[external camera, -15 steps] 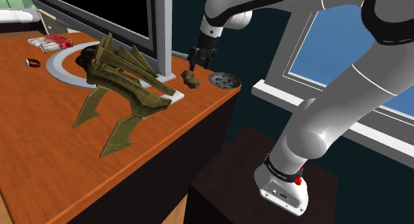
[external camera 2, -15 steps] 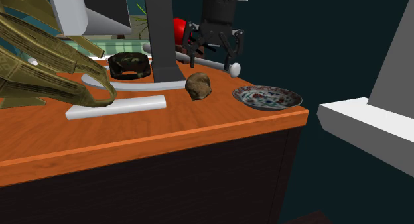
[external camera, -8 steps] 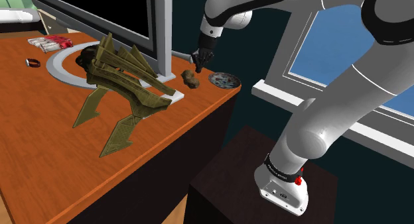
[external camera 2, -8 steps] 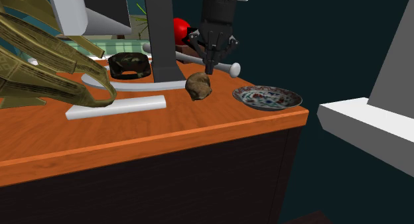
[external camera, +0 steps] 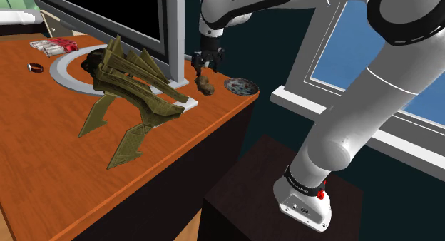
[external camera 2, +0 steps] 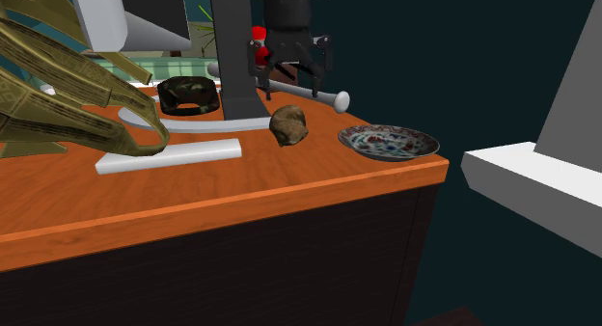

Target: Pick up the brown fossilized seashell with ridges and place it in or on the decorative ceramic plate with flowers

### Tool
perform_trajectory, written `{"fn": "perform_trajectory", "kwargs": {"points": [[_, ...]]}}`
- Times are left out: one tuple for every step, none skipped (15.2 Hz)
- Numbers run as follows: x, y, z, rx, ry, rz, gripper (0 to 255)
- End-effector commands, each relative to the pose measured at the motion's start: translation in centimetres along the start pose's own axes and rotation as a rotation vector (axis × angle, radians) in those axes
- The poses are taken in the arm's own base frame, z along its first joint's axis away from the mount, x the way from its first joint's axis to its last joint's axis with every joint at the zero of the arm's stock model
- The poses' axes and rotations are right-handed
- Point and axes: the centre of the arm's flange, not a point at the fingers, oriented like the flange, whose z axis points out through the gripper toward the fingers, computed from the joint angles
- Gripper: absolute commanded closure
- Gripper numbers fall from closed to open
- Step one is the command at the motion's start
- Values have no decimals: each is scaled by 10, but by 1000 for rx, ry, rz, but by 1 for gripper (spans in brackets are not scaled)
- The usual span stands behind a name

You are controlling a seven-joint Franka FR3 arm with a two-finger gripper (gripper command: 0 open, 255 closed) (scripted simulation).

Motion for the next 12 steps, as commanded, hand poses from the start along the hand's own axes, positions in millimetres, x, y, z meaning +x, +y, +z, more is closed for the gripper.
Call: {"fn": "perform_trajectory", "kwargs": {"points": [[28,-43,5,-188,-49,131,0],[40,-58,9,-253,-68,169,0],[40,-56,15,-253,-68,169,0],[39,-55,20,-253,-68,169,0],[39,-54,25,-253,-68,169,0],[38,-53,30,-253,-68,169,0],[38,-51,35,-253,-68,169,0],[37,-50,40,-253,-68,169,0],[37,-49,45,-253,-68,169,0],[37,-48,48,-253,-68,169,0],[37,-48,48,-253,-68,169,0],[37,-48,48,-253,-68,169,0]]}}
